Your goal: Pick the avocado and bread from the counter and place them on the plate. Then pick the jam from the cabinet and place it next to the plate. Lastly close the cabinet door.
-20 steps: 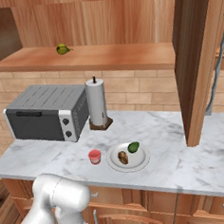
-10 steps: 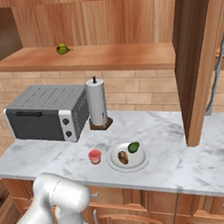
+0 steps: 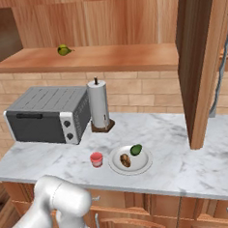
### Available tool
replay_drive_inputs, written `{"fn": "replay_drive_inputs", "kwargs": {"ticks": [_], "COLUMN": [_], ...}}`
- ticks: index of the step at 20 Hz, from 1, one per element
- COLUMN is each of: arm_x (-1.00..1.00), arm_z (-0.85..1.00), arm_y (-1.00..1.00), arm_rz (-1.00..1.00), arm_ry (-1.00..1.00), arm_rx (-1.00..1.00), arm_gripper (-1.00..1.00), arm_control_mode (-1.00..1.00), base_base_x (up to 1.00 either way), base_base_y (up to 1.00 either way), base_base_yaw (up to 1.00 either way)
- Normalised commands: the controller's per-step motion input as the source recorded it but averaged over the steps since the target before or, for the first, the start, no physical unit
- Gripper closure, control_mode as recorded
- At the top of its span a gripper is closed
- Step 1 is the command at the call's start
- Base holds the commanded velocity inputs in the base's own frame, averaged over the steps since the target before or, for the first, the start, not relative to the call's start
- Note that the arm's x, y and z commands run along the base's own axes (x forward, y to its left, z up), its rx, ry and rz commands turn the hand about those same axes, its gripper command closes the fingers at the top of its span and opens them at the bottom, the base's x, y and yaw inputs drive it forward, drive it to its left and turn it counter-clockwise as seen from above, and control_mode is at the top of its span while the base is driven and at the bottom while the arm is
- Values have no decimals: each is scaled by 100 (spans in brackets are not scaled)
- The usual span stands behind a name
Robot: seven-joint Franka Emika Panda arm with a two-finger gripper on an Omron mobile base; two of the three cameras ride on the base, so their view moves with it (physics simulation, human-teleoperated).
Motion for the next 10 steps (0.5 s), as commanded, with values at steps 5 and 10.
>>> {"fn": "replay_drive_inputs", "kwargs": {"ticks": [5,10], "arm_x": [10,39], "arm_z": [0,0], "arm_y": [-57,-59], "arm_rz": [-9,-8], "arm_ry": [2,7], "arm_rx": [18,17], "arm_gripper": [-100,-100], "arm_control_mode": [-100,-100], "base_base_x": [0,0], "base_base_y": [0,0], "base_base_yaw": [0,0]}}
